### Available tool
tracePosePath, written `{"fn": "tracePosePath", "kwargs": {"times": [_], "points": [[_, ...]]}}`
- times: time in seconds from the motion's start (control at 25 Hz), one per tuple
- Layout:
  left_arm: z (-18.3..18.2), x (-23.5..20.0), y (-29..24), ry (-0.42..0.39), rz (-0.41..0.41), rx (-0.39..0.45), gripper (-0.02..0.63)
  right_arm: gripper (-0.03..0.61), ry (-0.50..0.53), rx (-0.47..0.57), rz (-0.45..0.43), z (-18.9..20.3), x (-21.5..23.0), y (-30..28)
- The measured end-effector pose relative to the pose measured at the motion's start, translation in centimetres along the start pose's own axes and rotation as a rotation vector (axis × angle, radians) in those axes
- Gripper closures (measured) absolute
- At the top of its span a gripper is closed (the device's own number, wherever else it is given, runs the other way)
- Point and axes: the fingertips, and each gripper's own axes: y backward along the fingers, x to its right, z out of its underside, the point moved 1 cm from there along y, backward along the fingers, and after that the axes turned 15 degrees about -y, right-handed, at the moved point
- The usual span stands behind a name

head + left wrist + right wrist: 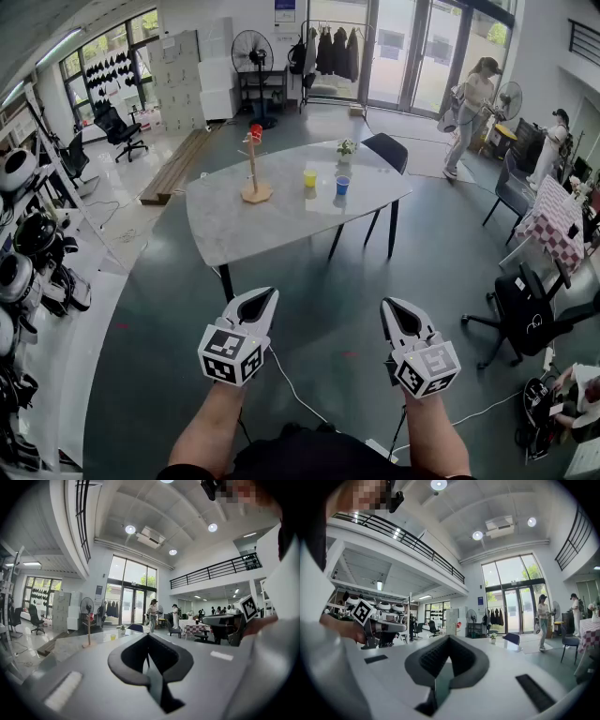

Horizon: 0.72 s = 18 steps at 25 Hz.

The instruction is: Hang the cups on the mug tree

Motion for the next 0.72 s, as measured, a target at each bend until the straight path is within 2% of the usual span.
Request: {"fn": "tracePosePath", "kwargs": {"times": [0.44, 0.72], "points": [[0.0, 0.8, 0.0, -0.006, -0.029, -0.005, 0.603, 0.568, -0.004, -0.019, -0.010, 0.7, 0.4, 0.4], [0.2, 1.4, -0.4, 0.003, -0.018, -0.011, 0.603, 0.568, -0.027, -0.005, 0.000, 0.8, 1.2, 0.9]]}}
